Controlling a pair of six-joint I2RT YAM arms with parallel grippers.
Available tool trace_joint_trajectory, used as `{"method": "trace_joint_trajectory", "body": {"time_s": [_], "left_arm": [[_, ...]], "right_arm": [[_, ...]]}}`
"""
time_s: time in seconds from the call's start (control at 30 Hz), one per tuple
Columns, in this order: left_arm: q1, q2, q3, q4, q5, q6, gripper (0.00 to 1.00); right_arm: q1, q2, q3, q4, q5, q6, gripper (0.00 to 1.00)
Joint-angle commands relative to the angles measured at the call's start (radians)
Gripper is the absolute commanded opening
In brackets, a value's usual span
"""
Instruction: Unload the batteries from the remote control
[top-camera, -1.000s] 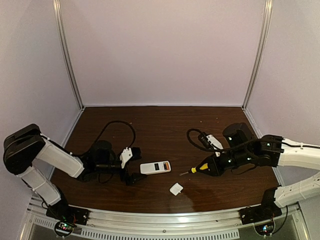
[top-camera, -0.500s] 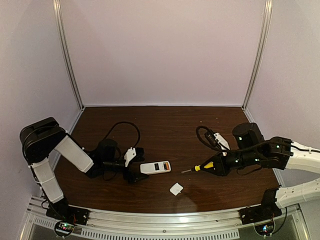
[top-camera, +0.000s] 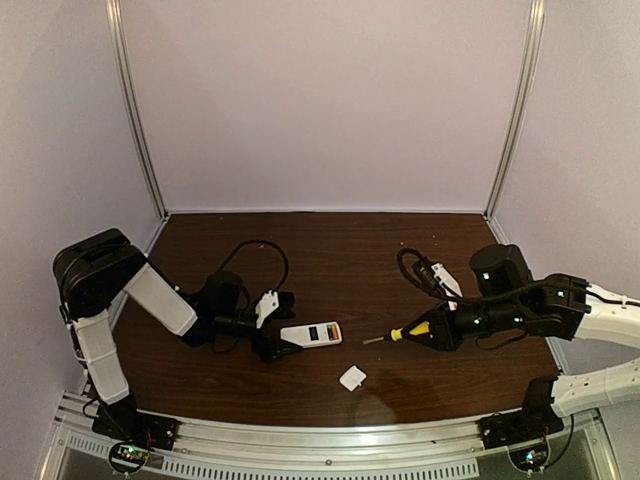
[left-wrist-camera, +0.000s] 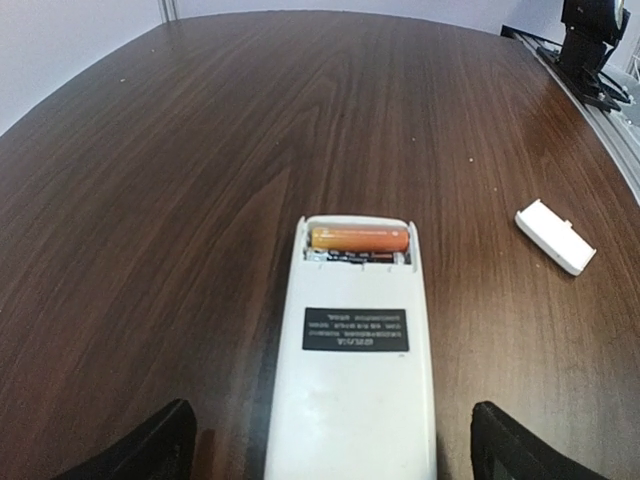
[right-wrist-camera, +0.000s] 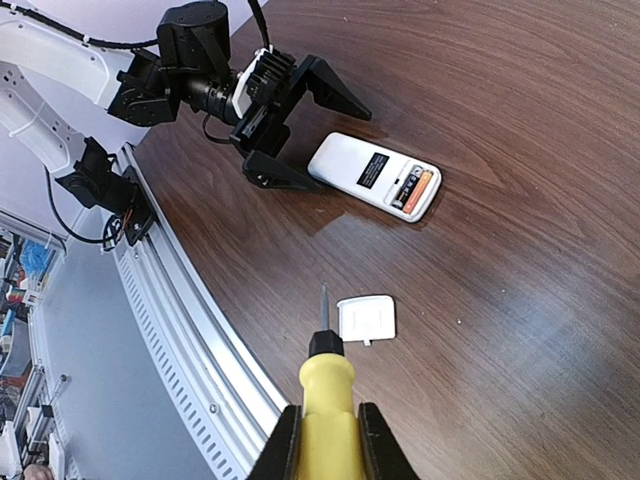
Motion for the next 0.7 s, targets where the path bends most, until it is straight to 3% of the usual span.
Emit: {"method": "trace_joint_trajectory", "body": {"time_s": [0.0,0.67], "left_arm": [[0.006,0.035,0.032,-0.022,0.043,0.036,0.97],[0.005,0.126,0.122,-0.077,0.128,0.085,0.83]], "right_arm": [[0.0,-0.018,-0.015,-0.003,-0.003,0.02,0.0],[0.0,-0.056,-0.023,-0.006,0.014,0.035,0.0]]}}
